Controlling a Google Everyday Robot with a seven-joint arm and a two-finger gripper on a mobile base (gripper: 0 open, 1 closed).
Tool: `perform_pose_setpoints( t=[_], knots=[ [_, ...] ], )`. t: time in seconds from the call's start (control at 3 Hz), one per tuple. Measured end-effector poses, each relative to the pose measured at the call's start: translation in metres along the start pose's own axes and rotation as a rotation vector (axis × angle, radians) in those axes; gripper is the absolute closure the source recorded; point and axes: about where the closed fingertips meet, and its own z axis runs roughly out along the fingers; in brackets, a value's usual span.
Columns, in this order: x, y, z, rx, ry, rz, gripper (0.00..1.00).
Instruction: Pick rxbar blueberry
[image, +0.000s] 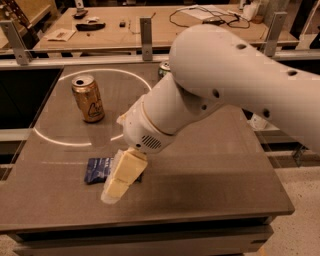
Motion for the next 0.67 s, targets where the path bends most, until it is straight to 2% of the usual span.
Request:
perform_pose_setpoints(
  t=[0.67],
  knots=[
    [0.007, -0.002, 0.022, -0.023, -0.006, -0.064, 0.00]
  ],
)
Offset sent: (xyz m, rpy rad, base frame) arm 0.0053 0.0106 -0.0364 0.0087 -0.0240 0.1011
